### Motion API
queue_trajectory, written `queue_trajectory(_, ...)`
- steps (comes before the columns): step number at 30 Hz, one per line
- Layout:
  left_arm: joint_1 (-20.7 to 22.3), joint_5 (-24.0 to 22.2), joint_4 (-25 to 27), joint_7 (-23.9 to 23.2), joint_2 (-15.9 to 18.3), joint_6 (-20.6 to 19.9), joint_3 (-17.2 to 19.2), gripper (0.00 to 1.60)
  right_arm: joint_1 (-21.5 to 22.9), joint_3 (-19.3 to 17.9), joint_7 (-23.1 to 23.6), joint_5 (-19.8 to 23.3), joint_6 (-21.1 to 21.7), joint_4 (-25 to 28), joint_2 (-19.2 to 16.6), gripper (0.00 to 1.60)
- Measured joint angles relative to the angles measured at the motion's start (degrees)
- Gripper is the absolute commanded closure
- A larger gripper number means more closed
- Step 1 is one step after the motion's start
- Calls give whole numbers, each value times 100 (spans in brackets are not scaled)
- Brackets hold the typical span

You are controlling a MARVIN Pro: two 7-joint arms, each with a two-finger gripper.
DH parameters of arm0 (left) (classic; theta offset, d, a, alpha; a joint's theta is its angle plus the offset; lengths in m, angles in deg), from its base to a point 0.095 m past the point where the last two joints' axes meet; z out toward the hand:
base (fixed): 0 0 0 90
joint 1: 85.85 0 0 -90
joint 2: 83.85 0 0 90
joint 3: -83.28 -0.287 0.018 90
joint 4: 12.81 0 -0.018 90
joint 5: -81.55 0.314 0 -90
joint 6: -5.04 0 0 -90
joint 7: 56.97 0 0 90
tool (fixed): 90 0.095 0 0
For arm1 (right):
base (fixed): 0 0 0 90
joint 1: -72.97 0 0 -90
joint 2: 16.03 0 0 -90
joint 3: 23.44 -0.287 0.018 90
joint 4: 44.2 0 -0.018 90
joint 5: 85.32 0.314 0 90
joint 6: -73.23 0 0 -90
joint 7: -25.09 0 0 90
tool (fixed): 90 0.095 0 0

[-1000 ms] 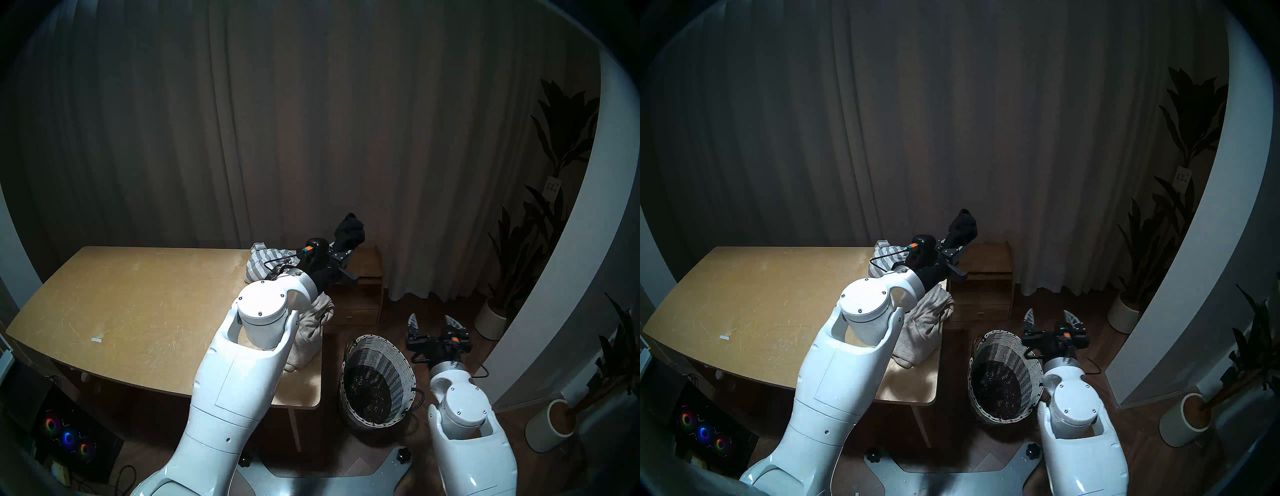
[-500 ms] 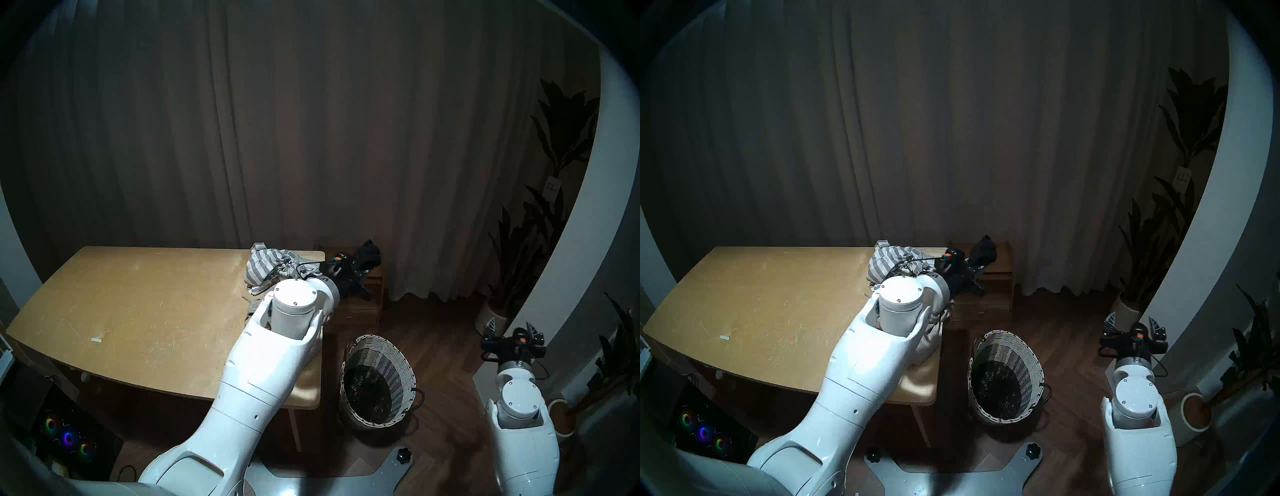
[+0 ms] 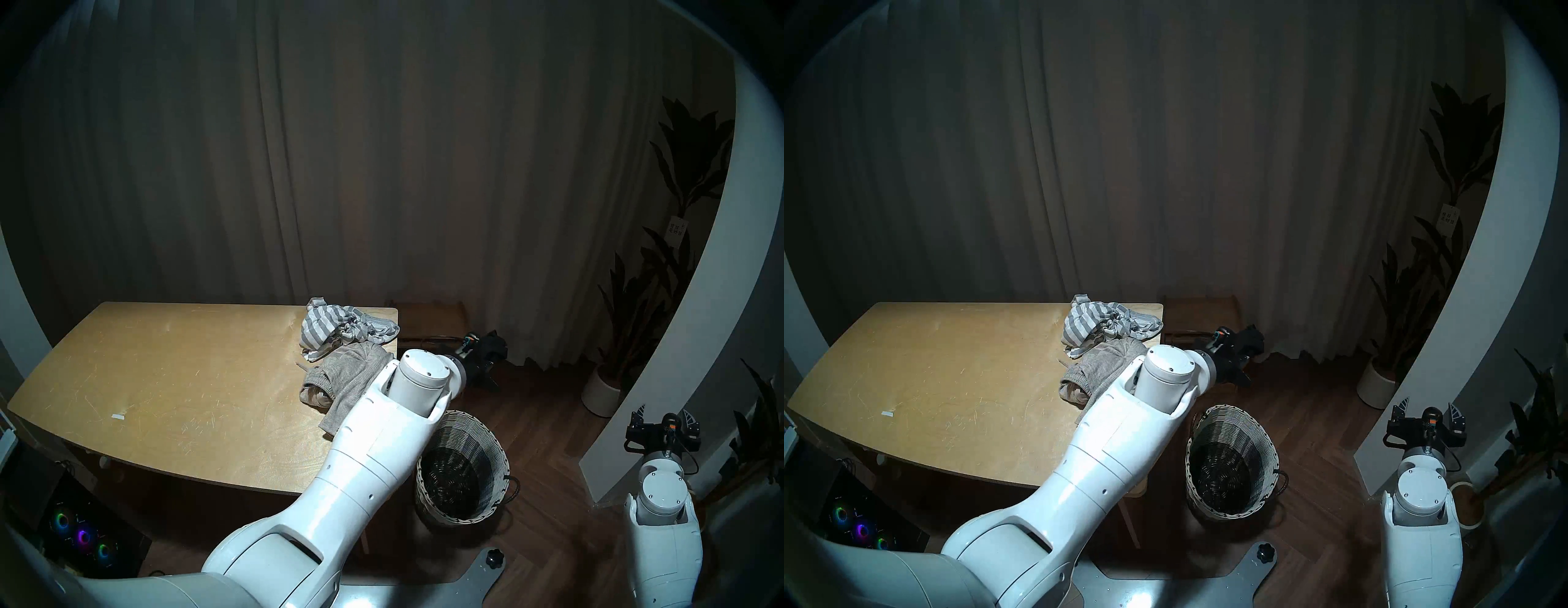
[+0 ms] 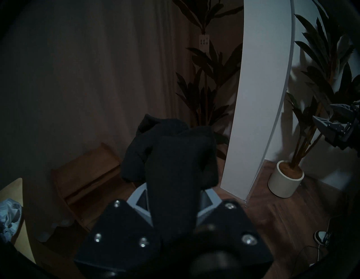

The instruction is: Toss clothes into the laundry hamper

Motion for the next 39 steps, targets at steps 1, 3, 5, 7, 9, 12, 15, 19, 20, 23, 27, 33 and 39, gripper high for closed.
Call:
queue_trajectory(1, 53, 17, -113, 20, -50, -30, -25, 160, 7, -12, -3, 1, 0, -10, -5, 0)
queue_trajectory(3, 142, 44, -309, 55, -131, -81, -61, 160, 18, -27, -8, 1, 0, -27, -13, 0)
queue_trajectory(5, 240, 73, -520, 95, -218, -137, -95, 160, 31, -43, -13, 1, 0, -45, -21, 0)
queue_trajectory(7, 345, 105, -737, 138, -301, -193, -125, 160, 45, -57, -17, 2, 0, -63, -28, 0)
queue_trajectory(9, 428, 129, -910, 173, -363, -235, -143, 160, 55, -65, -20, 2, -1, -79, -33, 0)
queue_trajectory(12, 559, 163, -1169, 228, -448, -297, -155, 160, 72, -77, -25, 3, -1, -103, -39, 0)
queue_trajectory(15, 698, 195, -1417, 281, -524, -355, -154, 149, 89, -85, -28, 3, -1, -124, -46, 0)
queue_trajectory(19, 879, 229, -1707, 345, -616, -419, -136, 0, 110, -94, -32, 3, -2, -153, -52, 0)
queue_trajectory(20, 921, 237, -1772, 360, -638, -435, -133, 0, 115, -96, -33, 3, -2, -159, -53, 0)
queue_trajectory(23, 1080, 275, -2028, 403, -733, -485, -143, 0, 134, -101, -36, 3, -3, -183, -58, 0)
queue_trajectory(27, 1215, 320, -2342, 449, -861, -520, -205, 0, 156, -105, -38, 5, -6, -204, -65, 0)
queue_trajectory(33, 1375, 365, -2856, 503, -1053, -490, -285, 0, 190, -112, -39, 6, -12, -232, -76, 0)
queue_trajectory(39, 1573, 323, -3055, 511, -1137, -380, -135, 0, 220, -118, -39, 8, -20, -257, -86, 0)
